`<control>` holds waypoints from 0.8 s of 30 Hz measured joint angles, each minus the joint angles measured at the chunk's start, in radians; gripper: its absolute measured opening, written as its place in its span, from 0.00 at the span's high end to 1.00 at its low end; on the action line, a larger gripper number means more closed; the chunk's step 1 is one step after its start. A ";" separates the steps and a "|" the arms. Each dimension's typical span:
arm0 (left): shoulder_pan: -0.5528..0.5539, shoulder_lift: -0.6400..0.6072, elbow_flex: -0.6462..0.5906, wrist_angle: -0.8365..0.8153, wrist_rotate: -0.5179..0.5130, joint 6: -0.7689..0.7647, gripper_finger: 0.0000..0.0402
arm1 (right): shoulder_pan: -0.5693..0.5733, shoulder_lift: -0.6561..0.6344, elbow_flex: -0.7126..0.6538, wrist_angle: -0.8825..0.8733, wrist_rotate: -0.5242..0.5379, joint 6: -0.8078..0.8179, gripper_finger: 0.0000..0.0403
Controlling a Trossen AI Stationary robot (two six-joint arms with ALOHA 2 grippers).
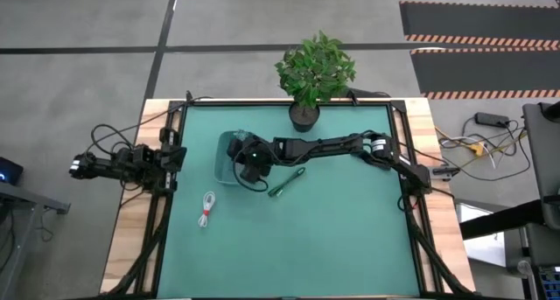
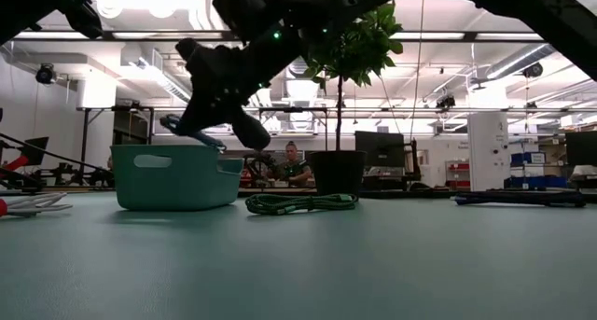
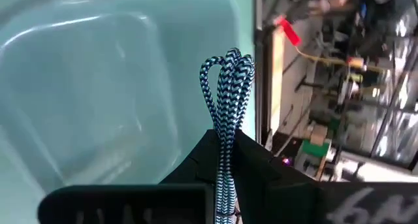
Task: Pick and place USB-C Cables
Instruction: Put the black blue charger cable into the green bin
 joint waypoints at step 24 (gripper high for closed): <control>0.000 0.000 0.000 0.003 0.000 0.000 1.00 | 0.019 0.052 0.000 0.001 0.001 -0.282 0.96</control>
